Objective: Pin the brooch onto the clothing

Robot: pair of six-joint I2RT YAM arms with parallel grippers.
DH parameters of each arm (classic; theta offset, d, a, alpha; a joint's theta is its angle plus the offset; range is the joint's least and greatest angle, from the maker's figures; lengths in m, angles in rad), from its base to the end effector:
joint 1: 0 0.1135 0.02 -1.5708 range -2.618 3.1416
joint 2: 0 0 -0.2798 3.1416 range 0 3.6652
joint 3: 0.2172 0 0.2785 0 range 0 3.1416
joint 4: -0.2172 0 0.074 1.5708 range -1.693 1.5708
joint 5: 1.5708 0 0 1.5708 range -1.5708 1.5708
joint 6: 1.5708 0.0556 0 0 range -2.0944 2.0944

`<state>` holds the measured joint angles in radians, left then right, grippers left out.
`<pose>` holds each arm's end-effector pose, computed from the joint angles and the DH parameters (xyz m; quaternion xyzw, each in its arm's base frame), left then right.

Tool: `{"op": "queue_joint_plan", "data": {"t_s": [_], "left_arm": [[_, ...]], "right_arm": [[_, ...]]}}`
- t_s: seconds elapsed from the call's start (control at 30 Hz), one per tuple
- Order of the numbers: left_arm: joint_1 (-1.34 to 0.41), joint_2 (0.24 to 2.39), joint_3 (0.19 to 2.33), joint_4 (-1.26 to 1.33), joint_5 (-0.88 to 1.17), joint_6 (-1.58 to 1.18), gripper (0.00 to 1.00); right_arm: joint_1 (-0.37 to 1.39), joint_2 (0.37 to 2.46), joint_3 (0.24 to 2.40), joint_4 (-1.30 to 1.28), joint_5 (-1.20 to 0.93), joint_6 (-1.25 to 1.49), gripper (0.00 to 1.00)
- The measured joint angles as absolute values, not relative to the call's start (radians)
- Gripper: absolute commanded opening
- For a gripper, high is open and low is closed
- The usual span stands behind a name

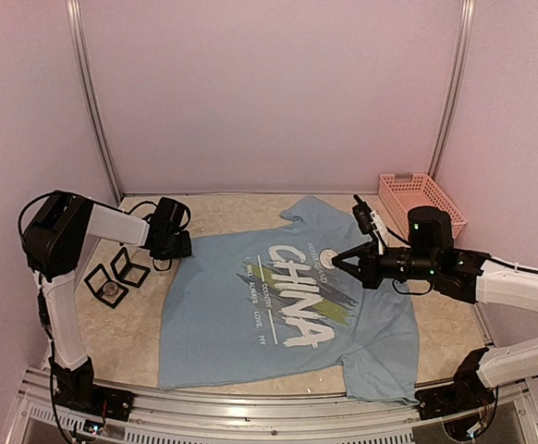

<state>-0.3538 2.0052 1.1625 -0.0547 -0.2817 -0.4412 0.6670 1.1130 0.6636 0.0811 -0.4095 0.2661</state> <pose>0.4209 -0.1390 0.1047 -0.0872 0.9316 -0.0045 0.3529 0.2094 0.1931 0.2554 -0.2735 0.7683 0.3989 0.4192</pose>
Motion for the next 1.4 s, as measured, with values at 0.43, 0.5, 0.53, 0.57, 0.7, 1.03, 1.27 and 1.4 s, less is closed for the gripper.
{"op": "queue_joint_plan", "data": {"t_s": [0.43,0.5,0.53,0.57,0.7,1.03,1.27,1.4], "left_arm": [[-0.331,1.936,1.123,-0.042,-0.267,-0.416,0.45],[-0.325,1.924,1.132,-0.041,-0.27,-0.411,0.44],[-0.321,1.924,1.14,-0.041,-0.269,-0.41,0.43],[-0.316,1.926,1.147,-0.042,-0.268,-0.41,0.42],[-0.31,1.946,1.151,-0.041,-0.26,-0.414,0.37],[-0.31,2.004,1.153,-0.038,-0.245,-0.429,0.25],[-0.31,2.004,1.145,-0.015,-0.213,-0.437,0.0],[-0.311,2.004,1.148,-0.019,-0.221,-0.425,0.0]], "right_arm": [[0.667,1.109,0.657,0.081,-0.434,0.25,0.0],[0.667,1.109,0.657,0.081,-0.439,0.25,0.0],[0.667,1.109,0.657,0.081,-0.442,0.25,0.0],[0.667,1.109,0.657,0.081,-0.445,0.249,0.0],[0.667,1.109,0.657,0.081,-0.452,0.246,0.0],[0.667,1.115,0.657,0.081,-0.454,0.235,0.0],[0.667,1.127,0.658,0.081,-0.451,0.226,0.0],[0.667,1.13,0.658,0.079,-0.448,0.225,0.0]]}}
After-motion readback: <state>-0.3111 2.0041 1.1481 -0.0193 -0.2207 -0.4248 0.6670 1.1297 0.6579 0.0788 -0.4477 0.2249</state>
